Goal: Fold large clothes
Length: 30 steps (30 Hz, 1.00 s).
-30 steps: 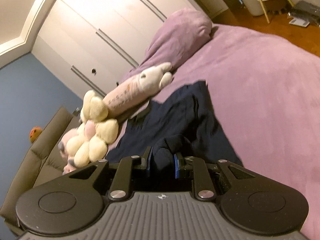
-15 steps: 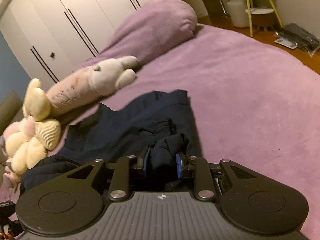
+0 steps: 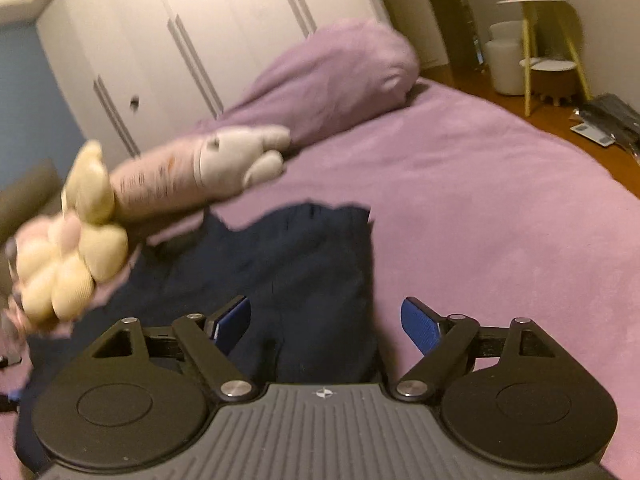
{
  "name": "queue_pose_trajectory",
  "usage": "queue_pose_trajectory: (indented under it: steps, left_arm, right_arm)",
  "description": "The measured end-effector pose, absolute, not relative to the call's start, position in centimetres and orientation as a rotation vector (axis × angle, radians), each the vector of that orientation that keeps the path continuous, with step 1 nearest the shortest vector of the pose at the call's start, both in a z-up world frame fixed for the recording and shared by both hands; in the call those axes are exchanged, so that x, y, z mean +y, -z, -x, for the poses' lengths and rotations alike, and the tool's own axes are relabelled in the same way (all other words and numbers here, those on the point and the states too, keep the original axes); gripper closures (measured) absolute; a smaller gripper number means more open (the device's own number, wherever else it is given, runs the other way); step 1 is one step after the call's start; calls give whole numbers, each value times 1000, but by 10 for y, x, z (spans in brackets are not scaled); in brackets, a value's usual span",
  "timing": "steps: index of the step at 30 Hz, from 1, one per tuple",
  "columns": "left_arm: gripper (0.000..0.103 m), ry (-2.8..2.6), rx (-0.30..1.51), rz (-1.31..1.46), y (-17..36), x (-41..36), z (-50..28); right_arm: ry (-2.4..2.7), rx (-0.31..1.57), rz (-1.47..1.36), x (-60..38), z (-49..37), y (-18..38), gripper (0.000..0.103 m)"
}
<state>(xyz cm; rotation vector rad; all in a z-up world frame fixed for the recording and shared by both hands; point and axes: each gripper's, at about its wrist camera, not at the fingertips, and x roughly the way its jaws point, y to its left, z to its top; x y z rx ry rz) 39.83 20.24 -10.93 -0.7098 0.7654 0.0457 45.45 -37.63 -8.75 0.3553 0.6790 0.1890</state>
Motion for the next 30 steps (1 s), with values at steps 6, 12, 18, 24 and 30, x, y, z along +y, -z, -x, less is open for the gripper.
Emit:
queue_pose_trajectory:
  steps: [6, 12, 18, 24, 30]
  left_arm:
    - [71, -61, 800, 609, 104, 185, -401]
    - [86, -40, 702, 569, 52, 176, -393]
    - [86, -78, 587, 516, 1, 172, -441]
    - [82, -171, 486, 419, -1, 168, -510]
    - [59, -339, 493, 259, 79, 143, -551]
  right_arm:
    - [-204, 662, -242, -357, -449, 86, 93]
    - [-176, 539, -160, -347, -426, 48, 96]
    - [-142, 450, -165, -337, -461, 0, 96]
    - [-34, 435, -137, -310, -551, -19, 96]
    - [91, 481, -117, -280, -615, 37, 96]
